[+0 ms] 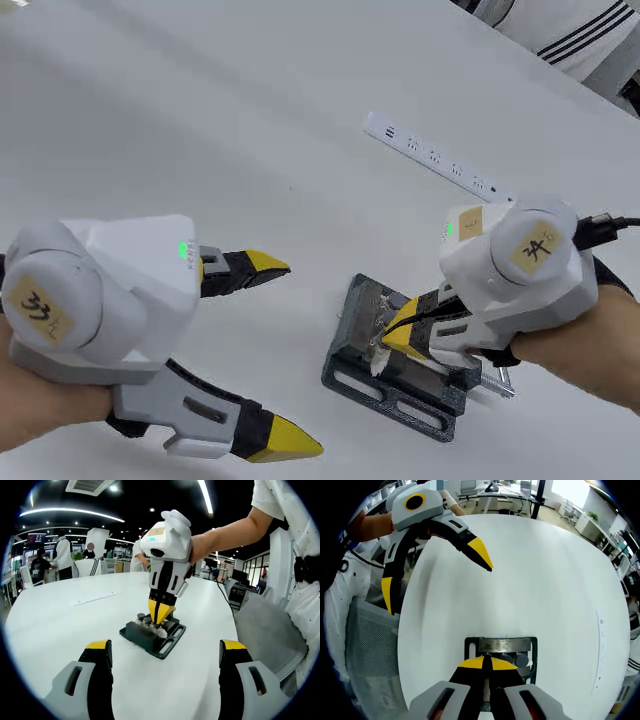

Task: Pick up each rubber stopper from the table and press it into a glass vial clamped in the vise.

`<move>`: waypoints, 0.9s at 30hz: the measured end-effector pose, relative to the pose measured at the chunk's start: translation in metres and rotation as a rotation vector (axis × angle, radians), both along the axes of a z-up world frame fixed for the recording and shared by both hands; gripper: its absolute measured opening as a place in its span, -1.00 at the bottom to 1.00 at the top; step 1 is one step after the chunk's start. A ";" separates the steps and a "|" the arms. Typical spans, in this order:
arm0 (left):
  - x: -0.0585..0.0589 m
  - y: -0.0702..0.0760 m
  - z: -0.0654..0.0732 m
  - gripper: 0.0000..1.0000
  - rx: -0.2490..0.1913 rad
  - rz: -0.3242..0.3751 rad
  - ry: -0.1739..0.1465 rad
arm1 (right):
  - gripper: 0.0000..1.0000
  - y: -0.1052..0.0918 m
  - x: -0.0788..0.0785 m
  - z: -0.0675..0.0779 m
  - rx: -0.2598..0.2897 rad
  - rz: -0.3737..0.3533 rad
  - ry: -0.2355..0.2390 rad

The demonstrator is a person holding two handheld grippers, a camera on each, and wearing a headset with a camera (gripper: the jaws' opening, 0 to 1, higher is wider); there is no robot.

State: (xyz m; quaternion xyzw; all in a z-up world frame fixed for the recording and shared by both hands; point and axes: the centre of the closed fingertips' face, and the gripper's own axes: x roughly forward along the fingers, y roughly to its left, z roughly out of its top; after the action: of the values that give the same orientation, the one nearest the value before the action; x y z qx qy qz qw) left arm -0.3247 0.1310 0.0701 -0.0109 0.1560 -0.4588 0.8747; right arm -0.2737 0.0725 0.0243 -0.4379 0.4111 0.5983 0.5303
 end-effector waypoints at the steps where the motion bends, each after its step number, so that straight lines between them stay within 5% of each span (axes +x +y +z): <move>1: 0.000 0.000 0.000 0.75 0.000 0.000 -0.001 | -1.00 0.000 0.000 0.000 -0.004 -0.001 0.001; 21: -0.001 0.001 0.002 0.74 0.001 0.004 -0.003 | -1.00 -0.001 -0.001 -0.001 -0.007 -0.003 -0.001; 27: -0.002 -0.002 0.006 0.74 0.011 -0.013 -0.008 | -1.00 -0.004 -0.001 0.001 0.031 -0.039 0.002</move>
State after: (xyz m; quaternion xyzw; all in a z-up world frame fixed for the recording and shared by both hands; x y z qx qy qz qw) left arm -0.3271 0.1289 0.0758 -0.0032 0.1550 -0.4635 0.8724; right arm -0.2744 0.0690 0.0248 -0.4210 0.4109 0.5946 0.5480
